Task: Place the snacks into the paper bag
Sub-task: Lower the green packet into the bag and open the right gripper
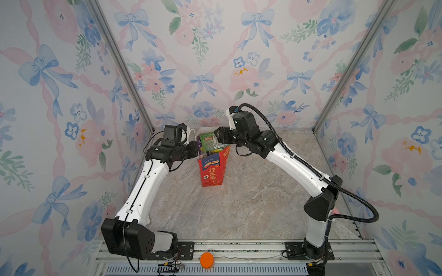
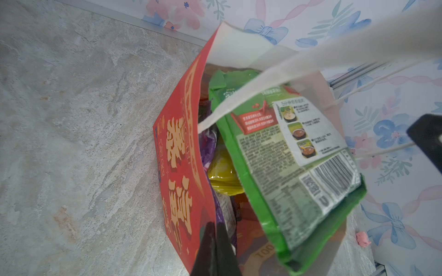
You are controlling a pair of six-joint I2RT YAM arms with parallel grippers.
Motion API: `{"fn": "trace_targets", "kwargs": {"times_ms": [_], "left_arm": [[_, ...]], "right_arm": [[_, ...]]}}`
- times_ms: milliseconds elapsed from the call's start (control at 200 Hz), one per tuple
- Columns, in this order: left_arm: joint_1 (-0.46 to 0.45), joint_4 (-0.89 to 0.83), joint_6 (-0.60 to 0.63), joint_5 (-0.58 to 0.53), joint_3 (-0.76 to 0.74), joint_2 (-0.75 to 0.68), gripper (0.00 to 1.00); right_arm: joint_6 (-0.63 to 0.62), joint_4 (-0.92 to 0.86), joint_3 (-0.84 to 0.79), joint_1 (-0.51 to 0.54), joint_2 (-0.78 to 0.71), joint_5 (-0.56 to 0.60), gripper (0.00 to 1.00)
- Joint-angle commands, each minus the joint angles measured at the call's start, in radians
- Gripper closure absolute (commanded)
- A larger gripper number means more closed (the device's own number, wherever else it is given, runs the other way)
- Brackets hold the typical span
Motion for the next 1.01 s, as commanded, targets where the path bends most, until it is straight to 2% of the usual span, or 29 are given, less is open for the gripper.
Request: {"fn": "trace_targets", "kwargs": {"times_ms": [0, 80, 165, 300, 425, 530, 755, 1000], "left_arm": [[0.008, 0.011, 0.005, 0.008, -0.006, -0.017, 1.00], [0.008, 0.012, 0.004, 0.008, -0.006, -0.016, 1.00], [0.008, 0.013, 0.005, 0.009, -0.006, -0.015, 1.00], [0.009, 0.012, 0.002, 0.009, -0.005, -0.016, 1.00], [0.009, 0.011, 0.000, 0.007, -0.007, -0.022, 1.00], [0.010, 0.011, 0.000, 0.005, -0.010, -0.026, 1.00], [0.011, 0.011, -0.001, 0.000, -0.012, -0.038, 1.00], [0.011, 0.011, -0.007, 0.011, -0.004, -0.038, 1.00]], "right_arm": [[-0.050, -0.029, 0.040, -0.002, -0.019, 0.014, 0.31], [-0.095, -0.018, 0.045, 0.000, -0.036, 0.023, 0.35], [-0.143, -0.054, 0.097, 0.009, -0.013, 0.015, 0.52], [-0.206, -0.229, 0.303, 0.017, 0.120, -0.023, 0.62], [-0.238, -0.421, 0.541, 0.019, 0.276, -0.068, 0.68], [-0.253, -0.514, 0.641, 0.024, 0.356, -0.085, 0.73], [-0.267, -0.585, 0.598, 0.025, 0.419, -0.106, 0.78], [-0.244, -0.627, 0.651, 0.031, 0.547, -0.164, 0.78]]}}
